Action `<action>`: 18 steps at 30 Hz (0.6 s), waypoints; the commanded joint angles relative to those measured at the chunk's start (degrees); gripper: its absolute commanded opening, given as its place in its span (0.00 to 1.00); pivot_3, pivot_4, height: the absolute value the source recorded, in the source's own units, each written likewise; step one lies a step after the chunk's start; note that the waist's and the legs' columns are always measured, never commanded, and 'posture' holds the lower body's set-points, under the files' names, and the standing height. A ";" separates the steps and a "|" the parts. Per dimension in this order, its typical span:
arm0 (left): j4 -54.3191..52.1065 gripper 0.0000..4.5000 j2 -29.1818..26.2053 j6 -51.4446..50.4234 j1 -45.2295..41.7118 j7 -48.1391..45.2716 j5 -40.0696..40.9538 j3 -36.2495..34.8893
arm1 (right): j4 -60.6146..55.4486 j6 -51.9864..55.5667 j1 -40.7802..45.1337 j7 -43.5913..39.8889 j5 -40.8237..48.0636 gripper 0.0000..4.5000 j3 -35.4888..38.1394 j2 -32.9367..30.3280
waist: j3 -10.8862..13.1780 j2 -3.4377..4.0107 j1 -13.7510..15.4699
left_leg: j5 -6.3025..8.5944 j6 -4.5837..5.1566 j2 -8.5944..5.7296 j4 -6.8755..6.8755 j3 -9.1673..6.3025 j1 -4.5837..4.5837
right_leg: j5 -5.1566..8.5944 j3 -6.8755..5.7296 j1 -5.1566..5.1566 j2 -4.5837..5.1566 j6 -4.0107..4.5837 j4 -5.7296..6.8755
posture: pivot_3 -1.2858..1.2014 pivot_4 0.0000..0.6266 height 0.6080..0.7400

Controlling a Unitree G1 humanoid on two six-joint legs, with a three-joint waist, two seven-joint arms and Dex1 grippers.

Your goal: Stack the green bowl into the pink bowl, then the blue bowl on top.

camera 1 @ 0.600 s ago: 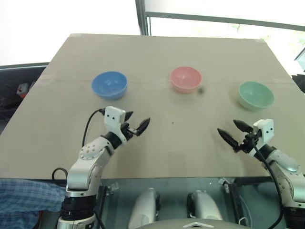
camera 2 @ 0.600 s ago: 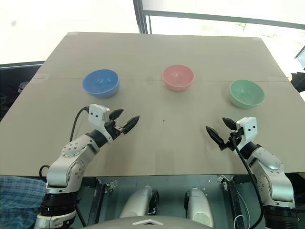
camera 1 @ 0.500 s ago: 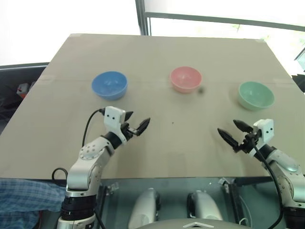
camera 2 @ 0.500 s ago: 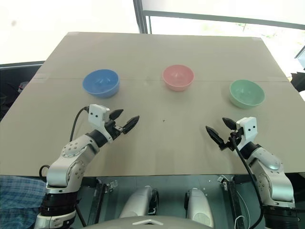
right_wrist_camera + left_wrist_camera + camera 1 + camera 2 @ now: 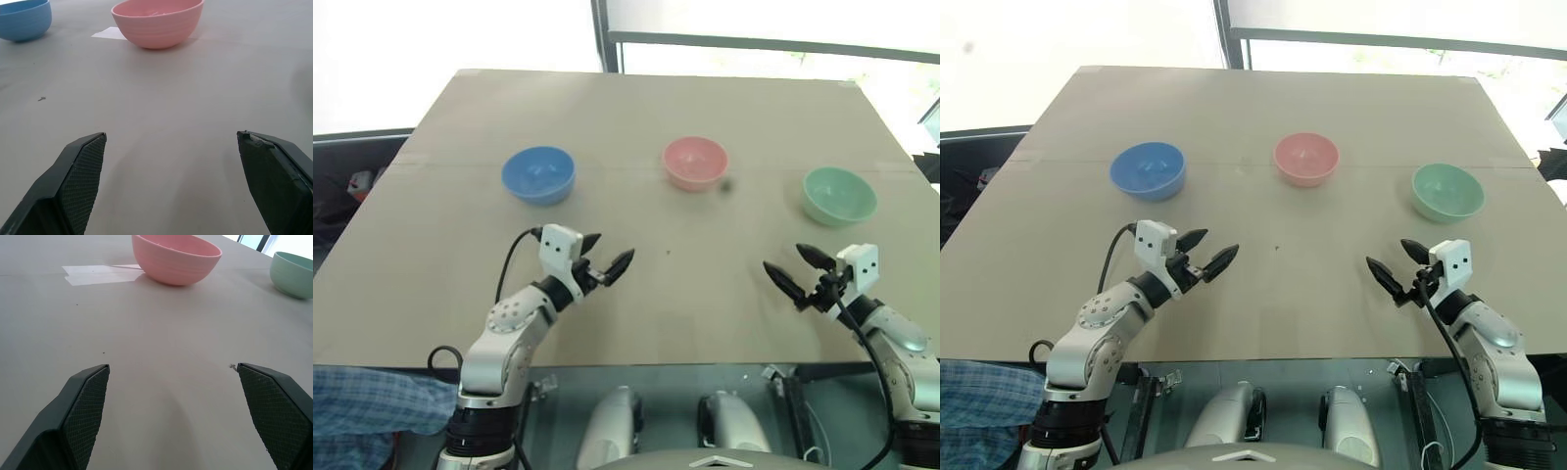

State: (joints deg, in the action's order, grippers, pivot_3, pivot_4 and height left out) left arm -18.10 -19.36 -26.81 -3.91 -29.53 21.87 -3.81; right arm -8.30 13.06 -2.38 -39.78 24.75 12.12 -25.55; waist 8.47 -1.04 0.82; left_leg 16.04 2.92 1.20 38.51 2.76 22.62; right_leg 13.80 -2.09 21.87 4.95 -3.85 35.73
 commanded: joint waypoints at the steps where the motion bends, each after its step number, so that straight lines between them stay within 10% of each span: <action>1: -2.96 0.98 0.17 1.62 0.66 0.10 0.33 0.29 | -0.39 -1.52 1.14 -0.65 -0.05 1.00 0.65 -0.99 | 0.00 0.00 -0.03 | 0.00 0.00 0.00 0.00 0.00 0.00 | 0.00 0.00 0.00 0.00 0.00 0.00 | 0.52 0.24 1.00; 18: -6.22 0.98 0.97 -0.08 1.20 -1.81 7.16 -2.37 | -2.65 6.04 8.85 2.68 -3.73 1.00 -3.79 -3.63 | 0.00 0.02 -0.22 | 0.00 0.00 0.01 0.04 0.01 -0.01 | 0.00 0.02 0.00 0.01 0.00 0.03 | 0.52 0.24 1.00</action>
State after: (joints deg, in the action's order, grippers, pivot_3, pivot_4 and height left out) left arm -20.03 -18.49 -27.18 -2.06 -30.27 25.84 -4.52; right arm -8.15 16.77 2.41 -38.55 22.79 9.53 -27.16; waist 8.47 -1.01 0.60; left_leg 16.04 2.92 1.22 38.58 2.81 22.61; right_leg 13.79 -2.05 21.89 4.96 -3.85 35.79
